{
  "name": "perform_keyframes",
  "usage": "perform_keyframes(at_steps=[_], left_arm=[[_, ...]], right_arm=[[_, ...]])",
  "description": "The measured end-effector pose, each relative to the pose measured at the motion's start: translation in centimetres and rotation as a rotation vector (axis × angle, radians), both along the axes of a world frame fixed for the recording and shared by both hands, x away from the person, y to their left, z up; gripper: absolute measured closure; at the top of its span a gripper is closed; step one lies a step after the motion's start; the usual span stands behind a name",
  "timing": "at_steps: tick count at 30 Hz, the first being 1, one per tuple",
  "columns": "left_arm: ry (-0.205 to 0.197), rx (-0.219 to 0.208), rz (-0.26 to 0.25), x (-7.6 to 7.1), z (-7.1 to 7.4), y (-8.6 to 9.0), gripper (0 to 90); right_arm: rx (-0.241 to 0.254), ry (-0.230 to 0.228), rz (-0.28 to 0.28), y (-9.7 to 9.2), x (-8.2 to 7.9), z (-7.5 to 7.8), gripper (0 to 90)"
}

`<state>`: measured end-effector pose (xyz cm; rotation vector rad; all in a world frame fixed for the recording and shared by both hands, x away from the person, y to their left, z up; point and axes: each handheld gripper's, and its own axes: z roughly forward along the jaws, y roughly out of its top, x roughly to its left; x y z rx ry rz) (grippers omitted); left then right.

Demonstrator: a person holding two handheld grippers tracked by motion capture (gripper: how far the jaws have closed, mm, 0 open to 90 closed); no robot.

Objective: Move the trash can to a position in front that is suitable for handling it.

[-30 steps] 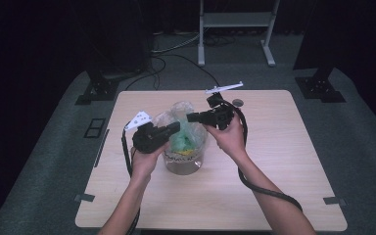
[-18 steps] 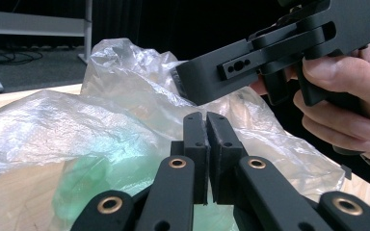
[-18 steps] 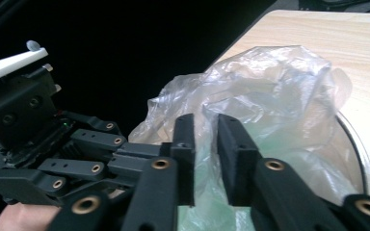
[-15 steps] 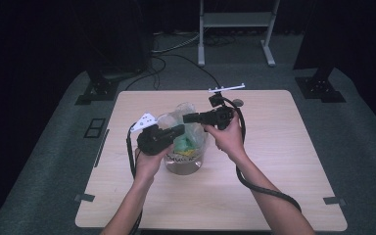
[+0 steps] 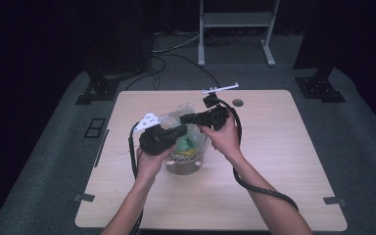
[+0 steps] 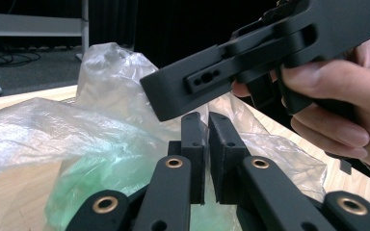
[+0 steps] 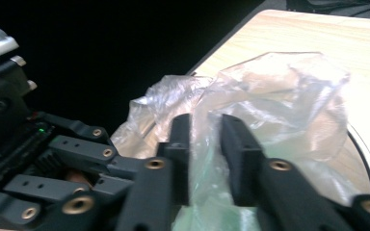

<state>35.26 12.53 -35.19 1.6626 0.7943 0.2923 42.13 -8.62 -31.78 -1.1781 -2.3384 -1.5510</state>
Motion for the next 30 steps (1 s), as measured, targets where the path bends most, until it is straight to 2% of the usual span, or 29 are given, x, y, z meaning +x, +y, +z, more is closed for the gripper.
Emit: perform_keyframes(at_steps=[3, 6, 14, 17, 21, 27, 30], left_arm=[[0.001, -0.006, -0.001, -0.1, 0.1, 0.2, 81.3], [-0.002, -0.01, -0.001, -0.3, 0.3, 0.5, 73.8], [-0.004, -0.022, 0.025, -0.8, 0.9, 1.6, 53.3], [-0.003, -0.027, 0.041, -0.9, 0.9, 2.0, 40.2], [0.003, -0.028, 0.053, -1.0, 1.0, 2.4, 29.3], [-0.018, -0.027, 0.071, -1.6, 1.2, 3.0, 19.7], [-0.018, -0.037, 0.059, -2.0, 1.4, 3.4, 16.6]], right_arm=[[-0.023, -0.007, -0.01, 0.0, 0.0, -0.1, 86.6], [-0.024, -0.001, -0.013, -0.2, 0.0, -0.3, 89.6], [0.03, 0.034, -0.006, -1.4, 0.3, -0.8, 90.0], [0.042, 0.039, -0.005, -1.8, 0.4, -0.9, 90.0], [0.053, 0.046, -0.003, -2.2, 0.4, -1.0, 90.0], [0.091, 0.059, -0.003, -3.0, 0.6, -1.0, 90.0], [0.102, 0.063, -0.004, -3.2, 0.6, -0.9, 90.0]])
